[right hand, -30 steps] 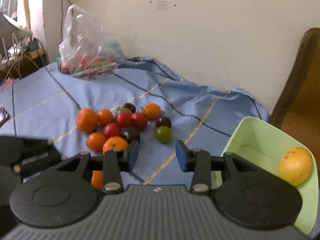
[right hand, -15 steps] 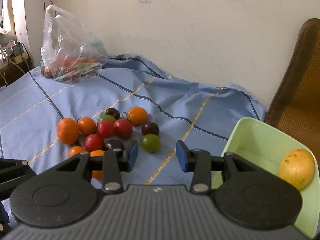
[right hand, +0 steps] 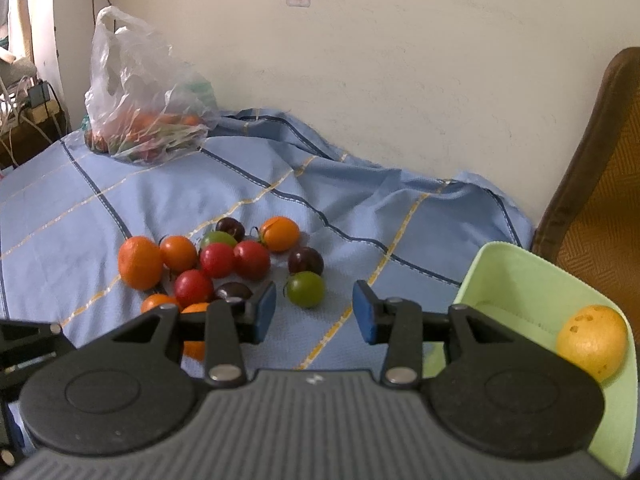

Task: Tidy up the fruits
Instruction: 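Grasp a tangerine with the left gripper while the right gripper grasps a green tomato, then carry both fruits into the green basin and open both grippers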

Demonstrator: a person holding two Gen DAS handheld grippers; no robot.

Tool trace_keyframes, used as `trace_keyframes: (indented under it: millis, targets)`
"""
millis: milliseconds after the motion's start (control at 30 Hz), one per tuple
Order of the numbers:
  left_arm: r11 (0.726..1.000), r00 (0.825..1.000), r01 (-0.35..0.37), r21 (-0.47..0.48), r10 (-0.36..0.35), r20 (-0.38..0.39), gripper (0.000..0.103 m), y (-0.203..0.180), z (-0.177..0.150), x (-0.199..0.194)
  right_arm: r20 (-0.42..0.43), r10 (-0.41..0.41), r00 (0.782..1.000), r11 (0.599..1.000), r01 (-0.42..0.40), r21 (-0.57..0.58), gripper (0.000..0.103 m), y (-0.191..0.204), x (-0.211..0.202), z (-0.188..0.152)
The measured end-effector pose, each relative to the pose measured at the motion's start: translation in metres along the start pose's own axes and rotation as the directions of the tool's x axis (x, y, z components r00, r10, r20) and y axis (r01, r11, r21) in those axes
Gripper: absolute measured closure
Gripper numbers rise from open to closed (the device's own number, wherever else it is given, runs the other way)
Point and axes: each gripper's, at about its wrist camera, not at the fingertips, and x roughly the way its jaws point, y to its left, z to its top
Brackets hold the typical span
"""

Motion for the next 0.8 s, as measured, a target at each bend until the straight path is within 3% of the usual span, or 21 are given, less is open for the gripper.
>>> trace_keyframes:
  millis: [233,567,633,667,800]
  targets:
    - [1.0,1.0,0.001,-0.006,-0.001,0.003,0.063,0.0,-0.001,0.0,-0.039,0.028,0.999,0.996,-0.025,0.08,0.058,-0.008,0.02,0.017]
    - [1.0,1.0,-0.011,0.008,0.011,0.028,0.063,-0.004,0.001,-0.001,-0.204,0.047,0.978,0.998,-0.036,0.06,0.058,-0.011,0.058,0.013]
    - [1.0,1.0,-0.003,-0.004,0.003,0.03,0.064,-0.002,0.001,-0.001,-0.185,0.05,0.981,0.998,-0.04,0.056,0.063,-0.01,0.057,0.011]
    - [1.0,1.0,0.005,-0.016,-0.005,0.031,0.064,0.0,0.002,-0.001,-0.177,0.057,0.983,0.997,-0.048,0.058,0.076,-0.01,0.055,0.011]
    - [0.997,0.999,0.031,-0.069,-0.028,0.039,0.065,0.009,0.003,-0.002,-0.091,0.038,0.995,0.998,-0.033,0.056,0.075,-0.008,0.03,0.01]
